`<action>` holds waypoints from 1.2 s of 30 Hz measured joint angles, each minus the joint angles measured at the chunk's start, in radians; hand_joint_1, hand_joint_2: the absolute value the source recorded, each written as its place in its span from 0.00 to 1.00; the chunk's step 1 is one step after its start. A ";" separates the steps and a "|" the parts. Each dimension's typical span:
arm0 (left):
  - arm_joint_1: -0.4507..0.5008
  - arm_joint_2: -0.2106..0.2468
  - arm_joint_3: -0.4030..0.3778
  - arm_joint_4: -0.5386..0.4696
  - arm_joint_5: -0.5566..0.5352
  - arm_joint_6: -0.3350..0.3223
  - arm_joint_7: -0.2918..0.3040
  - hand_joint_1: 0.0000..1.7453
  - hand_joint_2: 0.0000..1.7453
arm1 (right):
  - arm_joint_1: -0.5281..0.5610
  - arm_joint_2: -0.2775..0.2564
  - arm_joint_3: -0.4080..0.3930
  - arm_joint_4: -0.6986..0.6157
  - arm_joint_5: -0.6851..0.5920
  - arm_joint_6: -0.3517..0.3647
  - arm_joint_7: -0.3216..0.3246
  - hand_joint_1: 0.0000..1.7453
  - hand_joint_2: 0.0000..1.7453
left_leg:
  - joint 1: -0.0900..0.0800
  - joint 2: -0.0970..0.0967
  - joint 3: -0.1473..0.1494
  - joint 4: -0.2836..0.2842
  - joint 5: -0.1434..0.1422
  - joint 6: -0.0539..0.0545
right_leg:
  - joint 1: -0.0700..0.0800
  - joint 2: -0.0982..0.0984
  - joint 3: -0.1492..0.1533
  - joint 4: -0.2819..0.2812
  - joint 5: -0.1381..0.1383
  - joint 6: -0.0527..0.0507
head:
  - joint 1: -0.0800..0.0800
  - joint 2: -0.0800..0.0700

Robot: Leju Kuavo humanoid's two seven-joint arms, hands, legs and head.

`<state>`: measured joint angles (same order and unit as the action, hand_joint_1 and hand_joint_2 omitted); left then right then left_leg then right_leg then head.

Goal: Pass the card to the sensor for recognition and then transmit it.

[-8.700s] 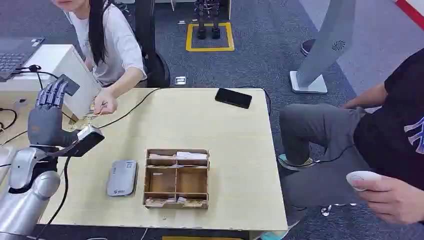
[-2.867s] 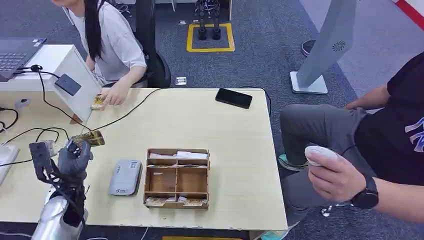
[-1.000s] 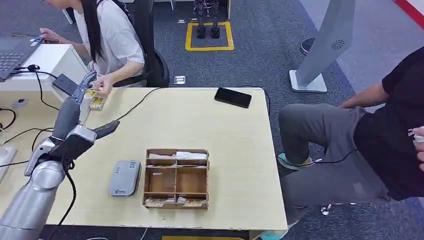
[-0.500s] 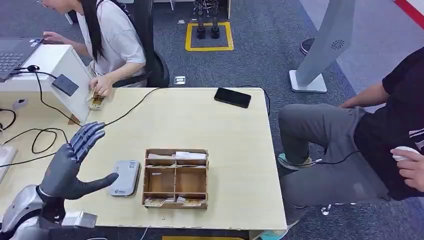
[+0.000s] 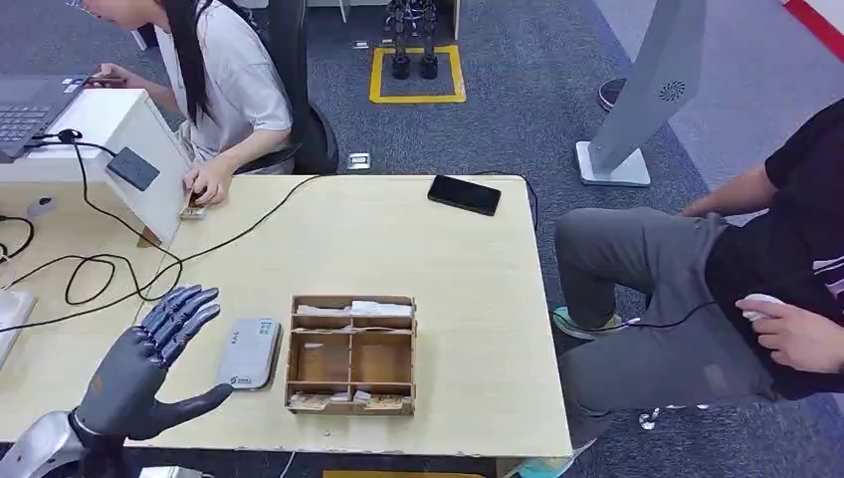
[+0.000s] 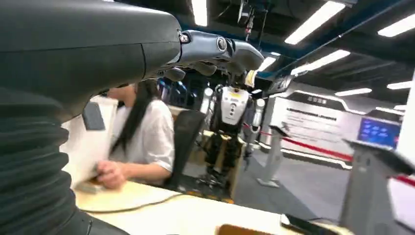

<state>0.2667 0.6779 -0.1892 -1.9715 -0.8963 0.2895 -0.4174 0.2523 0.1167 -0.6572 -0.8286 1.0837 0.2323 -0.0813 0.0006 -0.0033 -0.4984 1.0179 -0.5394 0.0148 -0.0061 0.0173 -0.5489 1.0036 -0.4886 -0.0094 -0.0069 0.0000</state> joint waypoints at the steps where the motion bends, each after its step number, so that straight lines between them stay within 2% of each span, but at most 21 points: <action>1: 0.002 0.002 -0.002 0.000 -0.013 0.005 0.008 0.00 1.00 | 0.000 0.002 -0.007 0.000 0.008 0.003 -0.002 0.00 1.00 | 0.000 -0.001 0.000 0.000 0.000 0.000 | 0.000 0.000 0.000 0.000 0.000 0.000 | 0.000 0.000; 5: 0.000 0.000 -0.046 0.013 -0.050 0.037 0.059 0.00 1.00 | -0.012 0.011 -0.036 0.000 0.049 0.003 -0.025 0.00 1.00 | 0.000 -0.001 0.000 0.000 0.000 0.000 | 0.000 -0.001 0.000 0.000 0.000 0.000 | 0.000 0.000; 8: -0.022 -0.012 -0.113 0.054 -0.118 0.027 0.142 0.00 1.00 | -0.026 0.020 -0.058 0.000 0.070 0.001 -0.038 0.00 1.00 | 0.000 -0.001 0.000 0.000 0.000 0.000 | 0.000 -0.001 0.000 0.000 0.000 0.000 | 0.000 0.000; 13: -0.064 -0.046 -0.209 0.119 -0.163 -0.022 0.239 0.00 1.00 | -0.036 0.043 -0.093 -0.013 0.094 0.010 -0.030 0.00 1.00 | 0.000 -0.001 0.000 0.000 0.000 0.000 | 0.000 -0.001 0.000 0.000 0.000 0.000 | 0.000 0.000; 17: -0.068 -0.054 -0.226 0.129 -0.168 -0.029 0.253 0.00 1.00 | -0.036 0.048 -0.099 -0.016 0.100 0.015 -0.029 0.00 1.00 | 0.000 -0.001 0.000 0.000 0.000 0.000 | 0.000 -0.001 0.001 0.000 0.000 0.000 | 0.000 0.000; 19: -0.077 -0.081 -0.272 0.154 -0.184 -0.032 0.297 0.00 1.00 | -0.035 0.062 -0.115 -0.031 0.112 0.029 -0.026 0.00 1.00 | 0.000 -0.001 0.000 0.000 0.000 0.000 | 0.000 0.000 0.000 0.000 0.000 0.000 | 0.000 0.000; 20: -0.100 -0.120 -0.317 0.190 -0.215 -0.032 0.350 0.00 1.00 | -0.036 0.077 -0.134 -0.050 0.130 0.043 -0.027 0.00 1.00 | 0.000 -0.001 0.000 0.000 0.000 0.000 | 0.000 -0.001 0.000 0.000 0.000 0.000 | 0.000 0.000; 22: -0.113 -0.136 -0.340 0.216 -0.231 -0.032 0.382 0.00 1.00 | -0.037 0.083 -0.144 -0.059 0.145 0.043 -0.034 0.00 1.00 | 0.000 -0.001 0.000 0.000 0.000 0.000 | 0.000 -0.001 0.000 0.000 0.000 0.000 | 0.000 0.000; 30: -0.135 -0.149 -0.373 0.271 -0.210 -0.062 0.404 0.00 1.00 | -0.041 0.099 -0.176 -0.075 0.179 0.050 -0.042 0.00 1.00 | 0.000 -0.001 0.000 0.000 0.000 0.000 | 0.000 -0.001 0.000 0.000 0.000 0.000 | 0.000 0.000; 34: -0.140 -0.134 -0.379 0.275 -0.164 -0.093 0.363 0.00 1.00 | -0.040 0.102 -0.188 -0.087 0.194 0.061 -0.048 0.00 1.00 | 0.000 -0.001 0.000 0.000 0.000 0.000 | 0.000 -0.001 0.000 0.000 0.000 0.000 | 0.000 0.000; 36: -0.140 -0.129 -0.381 0.279 -0.159 -0.095 0.361 0.00 1.00 | -0.040 0.103 -0.189 -0.089 0.195 0.062 -0.048 0.00 1.00 | 0.000 -0.001 0.000 0.000 0.000 0.000 | 0.000 -0.001 0.000 0.000 0.000 0.000 | 0.000 0.000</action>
<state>0.1264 0.5486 -0.5699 -1.6926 -1.0555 0.1942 -0.0565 0.2120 0.2194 -0.8465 -0.9178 1.2787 0.2945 -0.1293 0.0005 -0.0039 -0.4981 1.0180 -0.5395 0.0148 -0.0060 0.0166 -0.5488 1.0033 -0.4886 -0.0093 -0.0065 0.0000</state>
